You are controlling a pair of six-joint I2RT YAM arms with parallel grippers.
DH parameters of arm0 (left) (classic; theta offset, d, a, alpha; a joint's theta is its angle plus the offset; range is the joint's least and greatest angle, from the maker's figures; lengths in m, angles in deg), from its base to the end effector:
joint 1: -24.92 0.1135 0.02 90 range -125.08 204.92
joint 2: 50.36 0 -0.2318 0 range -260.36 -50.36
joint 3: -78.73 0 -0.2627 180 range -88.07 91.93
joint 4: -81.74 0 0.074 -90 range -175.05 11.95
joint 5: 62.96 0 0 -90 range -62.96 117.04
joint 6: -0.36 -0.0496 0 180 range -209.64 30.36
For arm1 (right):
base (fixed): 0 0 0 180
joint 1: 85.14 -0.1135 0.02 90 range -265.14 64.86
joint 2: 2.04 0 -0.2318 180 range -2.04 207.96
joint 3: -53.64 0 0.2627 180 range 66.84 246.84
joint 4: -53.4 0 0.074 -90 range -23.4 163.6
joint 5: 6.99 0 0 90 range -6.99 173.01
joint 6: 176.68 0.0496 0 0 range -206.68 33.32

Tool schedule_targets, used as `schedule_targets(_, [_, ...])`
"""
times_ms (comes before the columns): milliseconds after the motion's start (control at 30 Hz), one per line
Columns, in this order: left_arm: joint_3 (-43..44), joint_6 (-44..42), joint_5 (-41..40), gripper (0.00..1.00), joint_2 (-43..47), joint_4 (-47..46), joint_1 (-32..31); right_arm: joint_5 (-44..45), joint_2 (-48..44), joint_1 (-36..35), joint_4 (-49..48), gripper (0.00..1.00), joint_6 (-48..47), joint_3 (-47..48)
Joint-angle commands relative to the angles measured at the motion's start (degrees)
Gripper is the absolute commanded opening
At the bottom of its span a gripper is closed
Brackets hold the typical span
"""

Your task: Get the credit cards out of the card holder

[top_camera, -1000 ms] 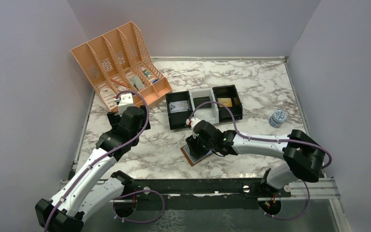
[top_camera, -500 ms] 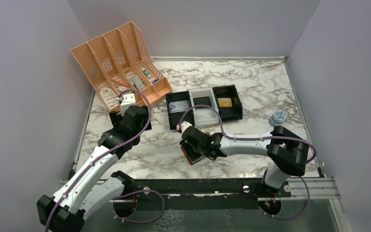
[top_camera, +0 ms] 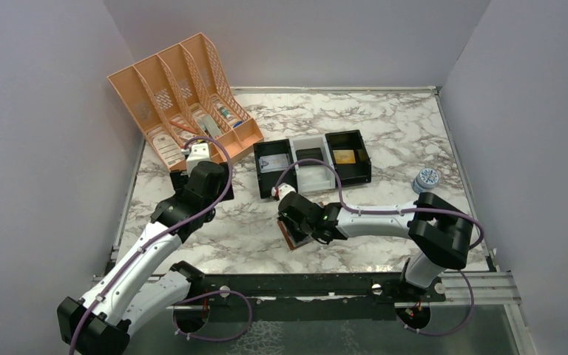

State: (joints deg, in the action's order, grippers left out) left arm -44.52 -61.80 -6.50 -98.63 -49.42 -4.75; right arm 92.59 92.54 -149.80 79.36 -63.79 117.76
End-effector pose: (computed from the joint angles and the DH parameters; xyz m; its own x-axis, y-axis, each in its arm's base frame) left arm 0.1990 -0.0818 0.2505 -0.5194 -0.1521 -0.8409 -0.2214 0.9744 -0.0395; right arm 0.1500 0.2974 0.1090 -0.6598 -0.4972 -0.5635 -0.6460 0.7583 0.0874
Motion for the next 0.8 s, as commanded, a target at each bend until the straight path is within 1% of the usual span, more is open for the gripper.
schedule_targets(0, [-0.30,0.29,7.34,0.99,0.00,-1.03,0.31,-3.29,-1.30,0.10,-1.68,0.01,2.97,-0.87])
schedule_targets(167, [-3.24,4.65,22.41,0.99,0.83,-6.99,0.32,-9.18,-3.81,2.47,-3.83,0.01,5.57,-1.62])
schedule_targets(300, [-8.86,11.08,36.37,0.99,0.66,-17.17,0.23,-16.21,-5.68,5.41,-7.42,0.01,8.36,-3.83])
schedule_targets(367, [-11.67,14.32,40.31,0.97,0.34,-21.16,-0.12,-18.31,-5.89,6.68,-8.79,0.01,9.34,-4.67])
schedule_targets(467, [-15.10,17.46,41.91,0.94,0.54,-25.19,-1.69,-21.16,-5.73,8.48,-9.79,0.01,10.61,-5.64])
schedule_targets(567, [-16.88,19.27,41.74,0.91,-0.01,-26.66,-4.20,-23.27,-6.11,10.07,-11.65,0.01,11.90,-7.13])
schedule_targets(700, [-18.48,22.35,38.95,0.85,-1.29,-29.98,-9.88,-23.98,-6.57,10.82,-12.73,0.01,13.00,-8.37])
schedule_targets(767, [-19.28,24.22,36.83,0.84,-2.36,-32.23,-13.10,-24.44,-6.94,11.00,-13.56,0.01,13.89,-9.07])
